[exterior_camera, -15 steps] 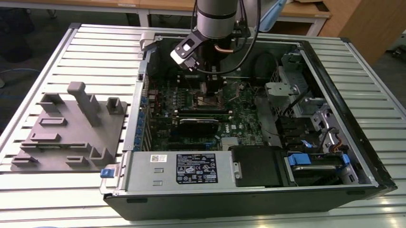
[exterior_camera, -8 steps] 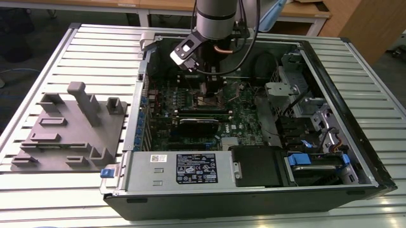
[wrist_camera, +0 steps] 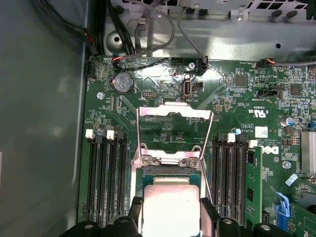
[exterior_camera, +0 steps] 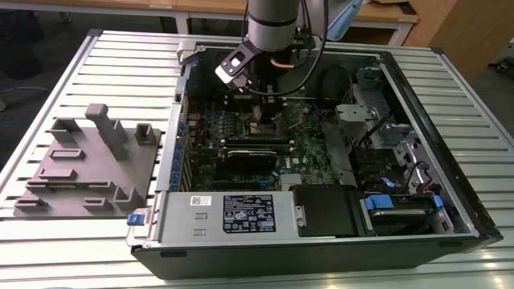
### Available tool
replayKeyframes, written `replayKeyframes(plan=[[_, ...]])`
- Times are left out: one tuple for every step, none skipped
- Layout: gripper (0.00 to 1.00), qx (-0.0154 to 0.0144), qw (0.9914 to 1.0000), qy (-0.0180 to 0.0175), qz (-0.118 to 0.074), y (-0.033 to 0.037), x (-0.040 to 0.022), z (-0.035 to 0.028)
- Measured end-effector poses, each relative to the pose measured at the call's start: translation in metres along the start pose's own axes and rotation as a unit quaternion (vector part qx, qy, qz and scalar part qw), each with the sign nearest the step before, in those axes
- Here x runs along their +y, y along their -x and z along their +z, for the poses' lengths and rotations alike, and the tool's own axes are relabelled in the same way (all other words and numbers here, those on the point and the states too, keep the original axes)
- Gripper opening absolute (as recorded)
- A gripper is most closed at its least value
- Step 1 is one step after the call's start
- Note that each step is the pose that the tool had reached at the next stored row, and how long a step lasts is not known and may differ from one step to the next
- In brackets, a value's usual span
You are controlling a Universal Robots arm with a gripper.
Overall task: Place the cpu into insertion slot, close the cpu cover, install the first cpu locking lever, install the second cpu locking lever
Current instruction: 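Place the cpu into insertion slot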
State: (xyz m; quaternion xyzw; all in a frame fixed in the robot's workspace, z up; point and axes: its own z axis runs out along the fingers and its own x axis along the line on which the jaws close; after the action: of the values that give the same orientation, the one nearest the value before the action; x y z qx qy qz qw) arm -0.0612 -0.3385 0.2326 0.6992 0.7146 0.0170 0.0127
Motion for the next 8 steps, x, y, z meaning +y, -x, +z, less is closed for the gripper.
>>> replayKeyframes(plan=[[0.54,-0.0008,1.00000,0.0000,0.000,-0.0001,-0.0002,0.0002],[0.54,-0.0020,1.00000,0.0000,0.000,-0.0002,-0.0004,0.0005],[0.54,-0.0026,1.00000,0.0000,0.000,-0.0003,-0.0006,0.0008],[0.54,-0.0029,1.00000,-0.0001,0.000,-0.0003,-0.0008,0.0012],[0.54,-0.0030,1.00000,-0.0001,0.000,-0.0003,-0.0009,0.0018],[0.54,-0.0030,1.00000,-0.0001,0.000,-0.0004,-0.0010,0.0024],[0.54,-0.0031,1.00000,0.0000,0.000,-0.0005,-0.0011,0.0029],[0.54,-0.0031,1.00000,0.0000,0.000,-0.0006,-0.0011,0.0034]])
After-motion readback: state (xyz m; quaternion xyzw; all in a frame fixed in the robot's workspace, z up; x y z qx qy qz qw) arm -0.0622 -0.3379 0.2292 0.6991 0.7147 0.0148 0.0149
